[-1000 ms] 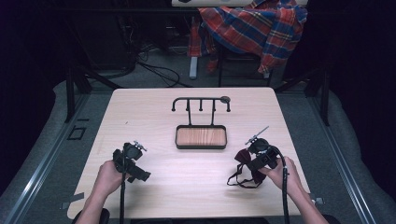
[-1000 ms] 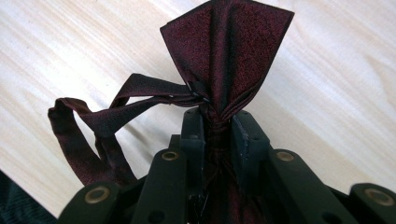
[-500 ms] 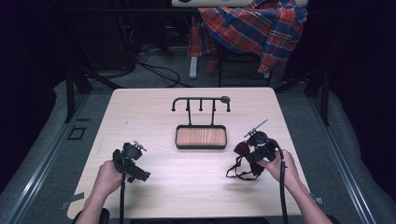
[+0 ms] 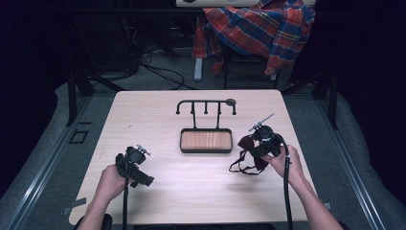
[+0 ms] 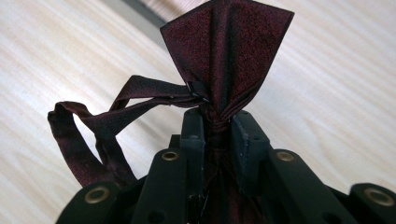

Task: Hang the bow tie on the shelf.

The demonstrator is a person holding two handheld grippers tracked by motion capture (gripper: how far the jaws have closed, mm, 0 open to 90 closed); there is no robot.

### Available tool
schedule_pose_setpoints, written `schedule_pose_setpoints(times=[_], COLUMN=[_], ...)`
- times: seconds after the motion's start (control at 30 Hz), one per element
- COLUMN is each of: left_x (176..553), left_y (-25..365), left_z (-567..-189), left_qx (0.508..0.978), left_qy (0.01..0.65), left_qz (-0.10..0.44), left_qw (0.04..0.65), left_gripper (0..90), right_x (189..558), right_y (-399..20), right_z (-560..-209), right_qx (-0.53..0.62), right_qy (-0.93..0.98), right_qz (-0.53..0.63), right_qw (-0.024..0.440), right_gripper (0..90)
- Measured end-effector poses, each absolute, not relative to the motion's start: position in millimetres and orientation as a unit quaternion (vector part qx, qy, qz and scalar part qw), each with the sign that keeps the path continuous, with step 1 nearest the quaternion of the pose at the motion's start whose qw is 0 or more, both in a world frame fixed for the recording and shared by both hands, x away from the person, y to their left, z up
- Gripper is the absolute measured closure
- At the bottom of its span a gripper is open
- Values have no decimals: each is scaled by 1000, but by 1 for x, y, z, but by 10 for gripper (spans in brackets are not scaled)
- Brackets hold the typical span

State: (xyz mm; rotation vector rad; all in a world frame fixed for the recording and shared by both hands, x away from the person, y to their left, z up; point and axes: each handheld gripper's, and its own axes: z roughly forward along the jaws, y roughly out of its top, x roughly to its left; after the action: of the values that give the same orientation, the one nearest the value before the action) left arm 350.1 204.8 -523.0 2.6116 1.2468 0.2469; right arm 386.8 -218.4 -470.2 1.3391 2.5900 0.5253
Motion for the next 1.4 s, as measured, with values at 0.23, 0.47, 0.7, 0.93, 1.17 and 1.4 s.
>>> schedule_pose_setpoints(times=[0.23, 0.47, 0.7, 0.93, 1.17, 1.4], left_x=[350, 350, 350, 350, 350, 350], left_y=[205, 205, 205, 205, 205, 205], left_z=[-523, -523, -523, -523, -523, -523], left_qx=[893, 894, 894, 894, 894, 894], left_qy=[425, 425, 424, 424, 424, 424], left_qz=[84, 83, 83, 83, 82, 82], left_qw=[118, 118, 118, 119, 119, 119], left_gripper=[8, 8, 8, 9, 8, 9], right_x=[396, 403, 410, 417, 422, 425], right_y=[-217, -217, -220, -223, -222, -218], right_z=[-459, -450, -436, -423, -412, -401], right_qx=[454, 458, 468, 475, 476, 472], right_qy=[864, 858, 845, 836, 830, 828], right_qz=[192, 200, 217, 231, 244, 254], right_qw=[107, 122, 140, 149, 155, 166], right_gripper=[762, 762, 762, 762, 762, 762])
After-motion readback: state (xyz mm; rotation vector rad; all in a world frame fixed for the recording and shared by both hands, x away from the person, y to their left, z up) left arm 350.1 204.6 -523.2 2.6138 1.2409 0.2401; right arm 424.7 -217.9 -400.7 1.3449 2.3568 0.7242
